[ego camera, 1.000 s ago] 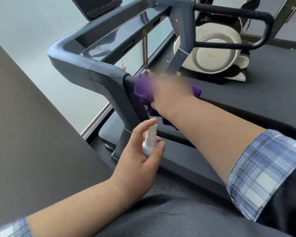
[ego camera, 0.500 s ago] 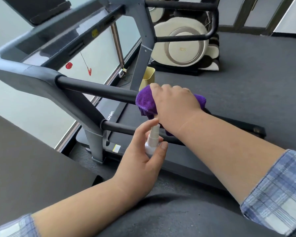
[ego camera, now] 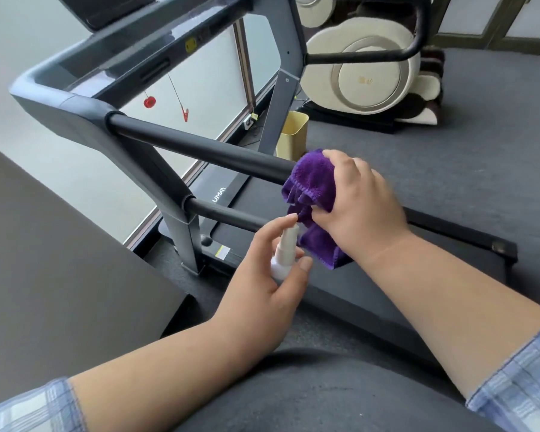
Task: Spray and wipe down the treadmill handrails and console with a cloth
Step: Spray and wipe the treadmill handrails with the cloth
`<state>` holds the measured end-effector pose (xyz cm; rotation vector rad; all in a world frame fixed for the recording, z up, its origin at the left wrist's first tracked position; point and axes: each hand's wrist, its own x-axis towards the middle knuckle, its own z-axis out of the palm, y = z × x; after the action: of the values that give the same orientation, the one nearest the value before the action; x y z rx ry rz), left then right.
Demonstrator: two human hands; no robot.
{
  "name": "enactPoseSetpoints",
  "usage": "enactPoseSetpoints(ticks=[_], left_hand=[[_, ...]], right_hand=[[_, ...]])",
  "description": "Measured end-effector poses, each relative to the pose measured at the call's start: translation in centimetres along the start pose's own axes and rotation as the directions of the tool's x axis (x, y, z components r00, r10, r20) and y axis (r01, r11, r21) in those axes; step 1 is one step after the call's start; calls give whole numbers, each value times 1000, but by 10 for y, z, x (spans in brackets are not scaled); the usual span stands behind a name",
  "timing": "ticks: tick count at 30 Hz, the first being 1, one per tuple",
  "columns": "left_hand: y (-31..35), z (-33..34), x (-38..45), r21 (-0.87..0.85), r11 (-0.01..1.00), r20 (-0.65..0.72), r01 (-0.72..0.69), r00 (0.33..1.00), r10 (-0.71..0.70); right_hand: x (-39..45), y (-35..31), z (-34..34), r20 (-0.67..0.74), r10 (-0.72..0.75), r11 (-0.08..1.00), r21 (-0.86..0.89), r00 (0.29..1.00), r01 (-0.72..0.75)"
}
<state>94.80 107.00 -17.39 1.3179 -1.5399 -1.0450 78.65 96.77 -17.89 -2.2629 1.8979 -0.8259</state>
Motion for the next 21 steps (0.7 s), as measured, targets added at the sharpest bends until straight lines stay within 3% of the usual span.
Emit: enactPoseSetpoints(ticks=[6,10,16,21], left_hand=[[-1,8,-4,14,1000,-59,4,998,-3],[-4,11,-4,36,999,-73,-6,997,8],[-7,5,4,8,1000,-97,-30,995,31],[-11,-6,13,3,1000,-98,-31,995,31]], right_hand=[[-30,29,32,-107,191,929,342,976,-144],[-44,39,44,-113,226,895,415,968,-160],[-36,33,33,-103,127,960,261,987,-96],[-19,14,17,-83,20,1000,-3,996,-20]])
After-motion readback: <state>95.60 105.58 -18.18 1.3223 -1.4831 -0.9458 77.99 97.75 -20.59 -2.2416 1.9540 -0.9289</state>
